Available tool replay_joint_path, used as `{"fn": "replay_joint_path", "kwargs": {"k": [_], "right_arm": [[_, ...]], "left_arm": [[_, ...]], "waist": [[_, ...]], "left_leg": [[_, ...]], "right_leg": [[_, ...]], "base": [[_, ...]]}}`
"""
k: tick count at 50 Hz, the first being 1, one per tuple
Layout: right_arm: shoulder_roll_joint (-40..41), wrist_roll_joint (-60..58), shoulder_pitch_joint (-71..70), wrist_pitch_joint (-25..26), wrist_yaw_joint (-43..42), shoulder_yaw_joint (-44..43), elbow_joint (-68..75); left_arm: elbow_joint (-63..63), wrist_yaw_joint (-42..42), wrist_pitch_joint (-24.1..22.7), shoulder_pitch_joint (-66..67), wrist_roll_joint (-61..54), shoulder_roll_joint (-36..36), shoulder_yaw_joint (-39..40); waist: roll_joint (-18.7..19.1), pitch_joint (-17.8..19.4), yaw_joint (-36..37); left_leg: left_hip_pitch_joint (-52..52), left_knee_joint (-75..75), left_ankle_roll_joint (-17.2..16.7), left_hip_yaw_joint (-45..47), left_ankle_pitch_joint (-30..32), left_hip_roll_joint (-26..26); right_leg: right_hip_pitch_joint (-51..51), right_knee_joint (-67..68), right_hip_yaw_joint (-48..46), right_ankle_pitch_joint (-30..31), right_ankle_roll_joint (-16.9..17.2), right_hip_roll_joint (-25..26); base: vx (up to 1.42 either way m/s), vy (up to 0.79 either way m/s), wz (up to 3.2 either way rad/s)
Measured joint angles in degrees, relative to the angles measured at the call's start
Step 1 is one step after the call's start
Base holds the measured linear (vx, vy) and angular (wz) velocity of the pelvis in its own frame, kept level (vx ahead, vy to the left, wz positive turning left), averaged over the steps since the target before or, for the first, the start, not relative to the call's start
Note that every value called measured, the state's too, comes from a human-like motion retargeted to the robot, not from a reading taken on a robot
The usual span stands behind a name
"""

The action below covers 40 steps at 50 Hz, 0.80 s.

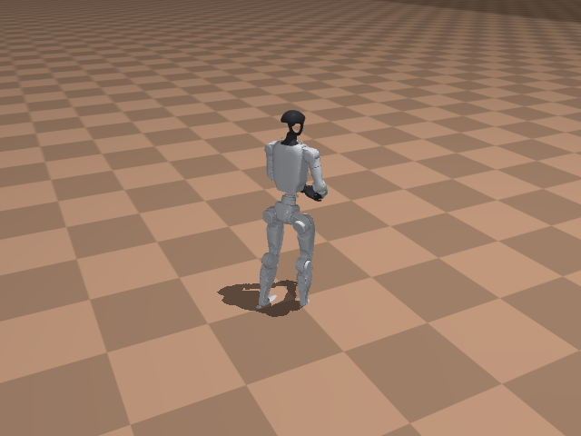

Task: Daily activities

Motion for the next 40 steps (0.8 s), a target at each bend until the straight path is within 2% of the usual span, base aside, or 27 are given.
{"fn": "replay_joint_path", "kwargs": {"k": [8, 14, 23, 28, 35, 40], "right_arm": [[-1.1, -1.5, 0.7, -2.4, -4.0, 0.2, -1.9], [0.2, -5.1, -2.1, -3.5, -7.8, 2.0, -0.7], [11.0, -9.7, -15.1, -1.4, -7.9, 6.6, 18.9], [16.4, -14.1, -20.5, -1.9, -8.0, 7.9, 25.8], [18.2, -19.9, -22.2, -4.3, -12.5, 8.7, 23.8], [17.8, -24.7, -21.8, -5.3, -14.1, 9.2, 20.5]], "left_arm": [[-0.1, 4.7, -1.3, 1.1, 3.5, -0.9, 0.1], [-0.3, 9.3, -2.5, 3.2, 10.6, 1.0, 0.8], [-1.1, 15.9, -3.7, 6.9, 20.9, 6.4, 4.3], [-3.1, 19.8, -4.8, 9.4, 24.9, 10.1, 7.5], [-7.2, 24.5, -6.1, 12.5, 29.2, 14.4, 12.1], [-8.3, 25.7, -6.2, 12.4, 30.7, 14.6, 13.7]], "waist": [[-1.5, 0.7, -0.2], [-3.7, 1.3, 0.8], [-7.9, 4.5, 6.0], [-9.6, 7.3, 9.6], [-11.0, 10.1, 12.5], [-11.4, 10.5, 12.7]], "left_leg": [[-0.5, -1.4, 0.0, 0.0, 1.3, -0.8], [-0.3, -4.8, 0.3, -0.4, 3.7, -2.0], [3.0, -16.4, 1.1, -2.5, 11.5, -4.3], [2.4, -17.6, 1.4, -4.3, 13.3, -5.9], [1.2, -17.9, 1.3, -6.8, 14.8, -7.5], [-0.2, -17.9, 0.9, -7.3, 15.4, -7.8]], "right_leg": [[-1.9, 2.0, -0.3, -0.6, 0.3, -0.9], [-4.1, 4.6, -0.7, -1.6, 0.4, -2.2], [-7.9, 10.1, -2.3, -3.9, 0.1, -5.5], [-9.9, 13.5, -4.0, -5.3, 0.5, -7.9], [-12.0, 17.5, -7.1, -6.5, 1.4, -11.1], [-13.2, 18.3, -8.8, -6.8, 1.2, -12.4]], "base": [[0.00, 0.00, 0.00], [-0.04, 0.02, 0.19], [-0.06, 0.03, 0.35], [-0.07, 0.04, 0.46], [-0.07, 0.03, 0.47], [-0.05, 0.00, 0.21]]}}
